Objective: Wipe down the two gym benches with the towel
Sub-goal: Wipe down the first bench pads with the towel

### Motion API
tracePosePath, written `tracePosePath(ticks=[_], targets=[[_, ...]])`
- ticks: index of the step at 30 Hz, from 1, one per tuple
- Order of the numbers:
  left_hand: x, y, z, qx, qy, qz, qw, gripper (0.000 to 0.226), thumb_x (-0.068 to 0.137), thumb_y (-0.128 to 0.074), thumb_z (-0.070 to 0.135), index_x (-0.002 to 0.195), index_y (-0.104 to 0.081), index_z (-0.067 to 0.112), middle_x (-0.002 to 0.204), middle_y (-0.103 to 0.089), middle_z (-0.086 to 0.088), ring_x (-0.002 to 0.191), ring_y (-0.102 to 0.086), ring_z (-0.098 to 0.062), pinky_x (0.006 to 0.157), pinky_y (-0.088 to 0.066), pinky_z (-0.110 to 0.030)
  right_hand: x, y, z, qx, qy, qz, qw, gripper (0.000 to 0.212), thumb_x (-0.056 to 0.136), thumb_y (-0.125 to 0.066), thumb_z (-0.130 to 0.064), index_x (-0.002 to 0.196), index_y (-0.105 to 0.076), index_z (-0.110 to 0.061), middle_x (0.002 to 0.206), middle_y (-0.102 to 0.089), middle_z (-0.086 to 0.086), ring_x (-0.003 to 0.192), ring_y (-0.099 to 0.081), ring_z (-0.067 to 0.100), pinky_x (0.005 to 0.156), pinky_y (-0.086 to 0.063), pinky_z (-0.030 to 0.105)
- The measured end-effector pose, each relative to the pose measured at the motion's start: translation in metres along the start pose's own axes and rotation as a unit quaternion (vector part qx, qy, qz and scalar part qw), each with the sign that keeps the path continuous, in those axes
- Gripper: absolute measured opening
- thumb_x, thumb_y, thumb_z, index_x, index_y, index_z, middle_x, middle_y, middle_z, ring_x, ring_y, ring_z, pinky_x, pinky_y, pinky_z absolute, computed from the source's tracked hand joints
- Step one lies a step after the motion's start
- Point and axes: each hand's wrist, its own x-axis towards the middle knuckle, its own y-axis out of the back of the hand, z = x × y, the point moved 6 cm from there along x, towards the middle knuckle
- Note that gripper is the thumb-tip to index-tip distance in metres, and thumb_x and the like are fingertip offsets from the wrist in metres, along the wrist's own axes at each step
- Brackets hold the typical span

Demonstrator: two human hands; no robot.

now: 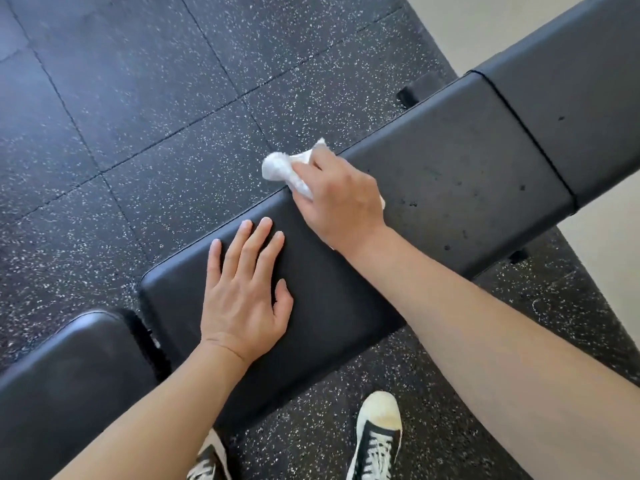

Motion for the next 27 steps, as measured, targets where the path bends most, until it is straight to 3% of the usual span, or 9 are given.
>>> tracePosePath(ticks=[3,7,10,15,18,21,27], targets=[[-0.001,0.001,0.000,-0.002,-0.004,0.005,1.000,0.067,0.092,-0.048,0.032,0.157,-0.045,0.016,0.169,-0.035,-0.004,0.160,-0.025,-0.029,0.129,-0.014,-0.059,0.001,-0.002,-0.002,-0.013,0.003,0.011,1.000,0.011,0.090,-0.070,-0.026,0.096,-0.074,-0.018,0.101,-0.066,0.005,0.081,-0.065,0.022,0.054,-0.032,0.027],[-0.002,-0.001,-0.003,-0.013,-0.007,0.014,1.000,0.067,0.092,-0.050,0.033,0.156,-0.045,0.016,0.170,-0.033,-0.004,0.161,-0.022,-0.028,0.129,-0.014,-0.060,-0.096,0.014,0.012,0.019,0.026,0.011,0.999,0.032,0.096,-0.065,-0.022,0.127,-0.069,-0.023,0.096,-0.061,-0.001,0.073,-0.059,0.022,0.054,-0.050,0.036],[-0.003,-0.003,-0.004,-0.022,-0.011,0.011,1.000,0.067,0.092,-0.050,0.033,0.157,-0.045,0.016,0.171,-0.032,-0.004,0.161,-0.022,-0.028,0.129,-0.014,-0.060,-0.152,0.026,0.024,0.037,0.062,-0.003,0.997,0.038,0.097,-0.064,-0.018,0.135,-0.068,-0.019,0.097,-0.063,-0.002,0.071,-0.059,0.020,0.054,-0.053,0.038],[-0.003,-0.005,-0.007,-0.027,-0.013,0.006,1.000,0.067,0.093,-0.051,0.033,0.157,-0.044,0.015,0.171,-0.032,-0.005,0.161,-0.022,-0.029,0.128,-0.014,-0.061,-0.116,0.015,0.014,0.004,0.100,0.019,0.995,0.040,0.090,-0.072,-0.012,0.130,-0.071,-0.014,0.090,-0.066,-0.001,0.072,-0.062,0.022,0.056,-0.052,0.037],[-0.003,-0.003,-0.005,-0.033,-0.012,0.006,0.999,0.067,0.093,-0.052,0.033,0.157,-0.045,0.014,0.170,-0.033,-0.006,0.161,-0.023,-0.030,0.128,-0.015,-0.062,-0.063,0.003,-0.002,-0.034,0.026,0.033,0.999,0.031,0.097,-0.067,-0.024,0.126,-0.072,-0.020,0.091,-0.064,0.000,0.074,-0.061,0.021,0.054,-0.048,0.035],[-0.002,-0.001,-0.005,-0.040,-0.014,0.004,0.999,0.067,0.093,-0.052,0.033,0.157,-0.046,0.014,0.170,-0.034,-0.007,0.161,-0.023,-0.030,0.127,-0.015,-0.063,0.002,-0.016,-0.021,-0.045,-0.038,0.041,0.997,0.016,0.099,-0.062,-0.032,0.104,-0.074,-0.022,0.090,-0.059,0.001,0.074,-0.059,0.022,0.050,-0.044,0.034],[-0.002,0.000,-0.004,-0.029,-0.014,-0.004,0.999,0.067,0.093,-0.049,0.035,0.157,-0.045,0.015,0.171,-0.033,-0.006,0.161,-0.023,-0.029,0.129,-0.013,-0.061,0.034,-0.030,-0.025,-0.052,-0.071,0.002,0.996,0.025,0.102,-0.054,-0.035,0.092,-0.071,-0.019,0.093,-0.058,0.002,0.074,-0.059,0.026,0.056,-0.030,0.031]])
